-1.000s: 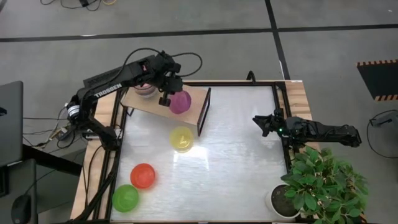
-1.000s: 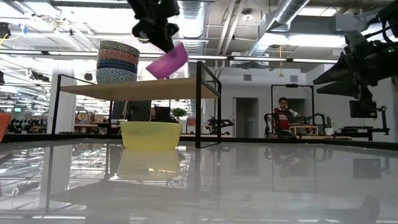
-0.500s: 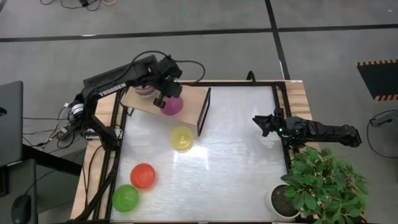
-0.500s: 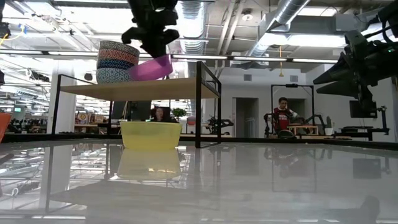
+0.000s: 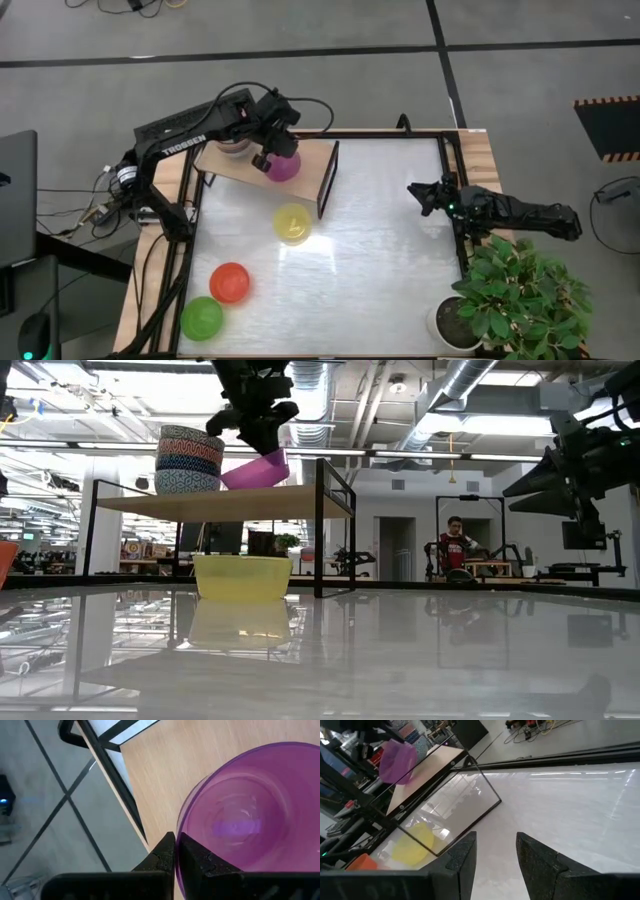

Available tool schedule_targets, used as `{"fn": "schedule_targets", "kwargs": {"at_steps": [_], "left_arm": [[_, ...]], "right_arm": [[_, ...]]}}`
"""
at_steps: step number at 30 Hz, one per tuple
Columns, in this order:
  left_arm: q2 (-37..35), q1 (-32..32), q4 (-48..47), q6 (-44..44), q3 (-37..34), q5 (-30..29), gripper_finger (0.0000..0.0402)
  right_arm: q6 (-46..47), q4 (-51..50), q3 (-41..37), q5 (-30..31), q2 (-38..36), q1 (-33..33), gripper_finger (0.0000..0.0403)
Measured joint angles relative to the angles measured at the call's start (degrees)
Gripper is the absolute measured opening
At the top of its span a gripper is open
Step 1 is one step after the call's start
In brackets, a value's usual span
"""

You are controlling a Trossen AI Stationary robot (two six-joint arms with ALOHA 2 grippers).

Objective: Place and stack bowls onto a shelf
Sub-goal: Put the purple bowl on the shelf, then stack the orange bowl on top of the purple bowl on the shelf

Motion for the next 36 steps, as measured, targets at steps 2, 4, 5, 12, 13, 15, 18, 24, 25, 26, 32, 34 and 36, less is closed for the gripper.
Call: {"fn": "schedule_targets", "kwargs": {"at_steps": [2,4,5,12,13,15,18,24,25,26,32,34,36], "left_arm": [[-0.01,0.0,0.28,-0.08,0.0,-0.02,0.0001],[-0.01,-0.02,1.07,-0.41,0.0,-0.07,0.0007],[-0.01,-0.22,1.33,-0.44,0.0,-0.06,0.0011],[-0.01,-1.08,3.28,-2.58,0.0,-1.05,0.0069],[-0.01,-1.18,3.36,-2.69,-0.02,-1.52,0.0078],[-0.01,-1.66,4.56,-2.67,-0.02,-2.69,0.0095],[-0.08,-3.28,7.81,-5.52,0.23,-5.92,0.0114],[-0.29,-7.51,6.6,-24.61,8.65,-7.57,0.0121],[-0.29,-8.43,5.39,-30.51,10.48,-8.14,0.0121],[-0.29,-9.43,3.81,-37.67,12.55,-8.89,0.0121],[-0.38,-16.58,-12.02,-78.71,22.31,-8.0,0.0121],[-0.34,-19.77,-18.84,-87.18,23.69,-7.54,0.0121],[-0.37,-23.33,-24.72,-91.88,23.8,-6.72,0.0121]], "right_arm": [[0.0,0.0,0.0,-0.02,0.0,-0.6,0.0164],[0.0,0.0,0.0,0.0,-0.02,-1.26,0.0164],[0.0,0.0,0.01,-0.02,-0.01,-1.53,0.0164],[0.0,0.0,0.02,-0.02,-0.01,-2.44,0.0164],[0.0,0.0,0.02,-0.02,-0.01,-2.42,0.0164],[0.0,0.0,0.02,-0.02,-0.02,-2.4,0.0164],[0.0,0.0,0.02,-0.02,-0.02,-2.4,0.0164],[0.0,0.0,0.02,-0.04,-0.02,-2.4,0.0164],[0.0,0.02,0.02,-0.04,0.0,-2.4,0.0164],[0.0,0.0,0.02,-0.04,0.0,-2.4,0.0164],[0.0,0.0,0.02,-0.13,0.0,-2.37,0.0164],[-0.04,0.01,0.02,-0.17,0.0,-2.37,0.0164],[-0.15,0.0,0.02,-0.32,-0.02,-2.37,0.0164]]}}
